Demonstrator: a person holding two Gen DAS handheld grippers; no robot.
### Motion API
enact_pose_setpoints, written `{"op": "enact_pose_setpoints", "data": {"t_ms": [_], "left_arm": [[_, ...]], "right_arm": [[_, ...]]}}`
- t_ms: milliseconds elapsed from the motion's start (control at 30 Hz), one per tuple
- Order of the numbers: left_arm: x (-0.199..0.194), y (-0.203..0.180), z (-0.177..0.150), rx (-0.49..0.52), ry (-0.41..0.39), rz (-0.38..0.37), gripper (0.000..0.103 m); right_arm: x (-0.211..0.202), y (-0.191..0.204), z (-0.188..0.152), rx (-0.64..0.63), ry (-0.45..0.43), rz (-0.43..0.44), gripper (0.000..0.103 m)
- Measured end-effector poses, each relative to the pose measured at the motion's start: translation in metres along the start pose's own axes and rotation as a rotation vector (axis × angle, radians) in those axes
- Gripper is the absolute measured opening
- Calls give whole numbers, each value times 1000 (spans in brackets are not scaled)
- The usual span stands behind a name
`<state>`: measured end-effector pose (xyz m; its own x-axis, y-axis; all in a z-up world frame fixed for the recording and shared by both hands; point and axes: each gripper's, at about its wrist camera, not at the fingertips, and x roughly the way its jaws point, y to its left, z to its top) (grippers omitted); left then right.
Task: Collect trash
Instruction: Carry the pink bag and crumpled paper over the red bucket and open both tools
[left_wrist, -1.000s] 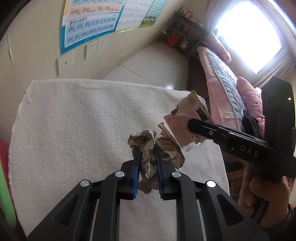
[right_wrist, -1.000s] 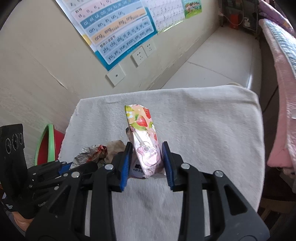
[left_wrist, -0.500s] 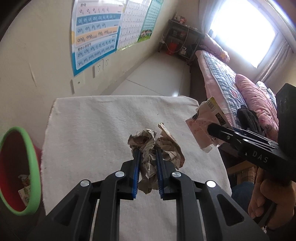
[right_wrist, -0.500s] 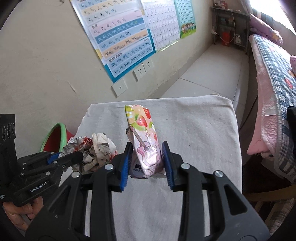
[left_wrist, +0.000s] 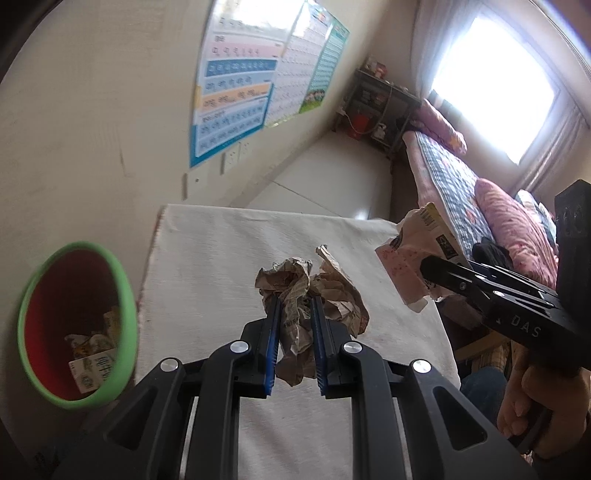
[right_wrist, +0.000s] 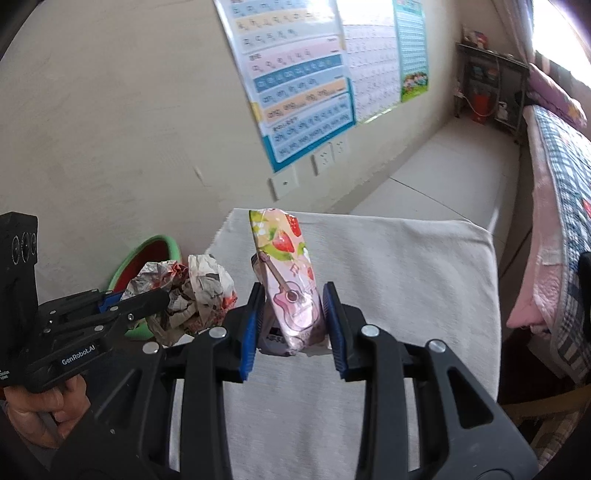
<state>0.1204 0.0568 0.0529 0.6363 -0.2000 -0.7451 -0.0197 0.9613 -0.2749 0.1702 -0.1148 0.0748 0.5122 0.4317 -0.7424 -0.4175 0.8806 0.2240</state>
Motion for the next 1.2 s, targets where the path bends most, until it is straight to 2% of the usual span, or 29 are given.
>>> {"op": "enact_pose_setpoints", "data": {"t_ms": [433, 733, 1200], "left_arm": [[-40, 75, -8, -124, -70, 67, 14], [-70, 133, -4, -201, -117, 138, 14], [-94, 213, -15, -264, -107, 245, 14]], "right_arm": [[22, 77, 12, -105, 20, 62, 32], [43, 137, 38, -185, 23, 124, 32], [99, 218, 48, -270, 69, 211, 32]]}}
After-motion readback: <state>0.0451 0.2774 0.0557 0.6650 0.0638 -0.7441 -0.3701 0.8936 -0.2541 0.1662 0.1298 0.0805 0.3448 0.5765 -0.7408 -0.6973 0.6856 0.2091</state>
